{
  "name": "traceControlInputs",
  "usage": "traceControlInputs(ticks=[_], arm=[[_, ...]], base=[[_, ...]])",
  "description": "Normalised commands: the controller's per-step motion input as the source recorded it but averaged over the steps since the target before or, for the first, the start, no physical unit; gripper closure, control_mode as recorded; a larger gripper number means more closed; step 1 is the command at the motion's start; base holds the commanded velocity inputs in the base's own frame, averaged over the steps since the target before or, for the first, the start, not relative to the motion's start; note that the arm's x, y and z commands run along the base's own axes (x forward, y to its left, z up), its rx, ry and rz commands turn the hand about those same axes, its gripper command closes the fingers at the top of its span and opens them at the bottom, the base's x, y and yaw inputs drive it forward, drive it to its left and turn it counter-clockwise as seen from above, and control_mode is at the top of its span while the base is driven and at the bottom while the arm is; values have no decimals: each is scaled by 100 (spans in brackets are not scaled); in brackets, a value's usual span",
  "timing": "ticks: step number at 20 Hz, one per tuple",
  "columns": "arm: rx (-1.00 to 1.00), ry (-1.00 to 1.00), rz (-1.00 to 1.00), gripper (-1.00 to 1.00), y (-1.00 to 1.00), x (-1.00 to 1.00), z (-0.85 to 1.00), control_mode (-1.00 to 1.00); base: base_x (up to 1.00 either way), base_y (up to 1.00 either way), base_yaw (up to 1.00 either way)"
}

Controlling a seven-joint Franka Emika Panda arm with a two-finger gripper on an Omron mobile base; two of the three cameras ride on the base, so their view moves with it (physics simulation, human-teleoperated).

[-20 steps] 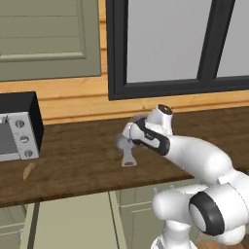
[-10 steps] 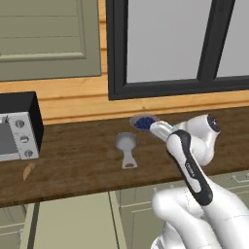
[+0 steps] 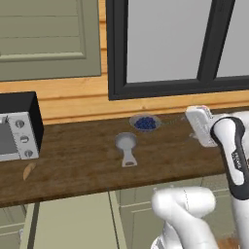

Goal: Pick the measuring cup from the drawer and place it on the counter.

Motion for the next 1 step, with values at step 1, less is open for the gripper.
traceControlInputs(ticks=[1], arm=[[31,14,6,-100,-74,-1,100,-100]], base=[[0,0,0]])
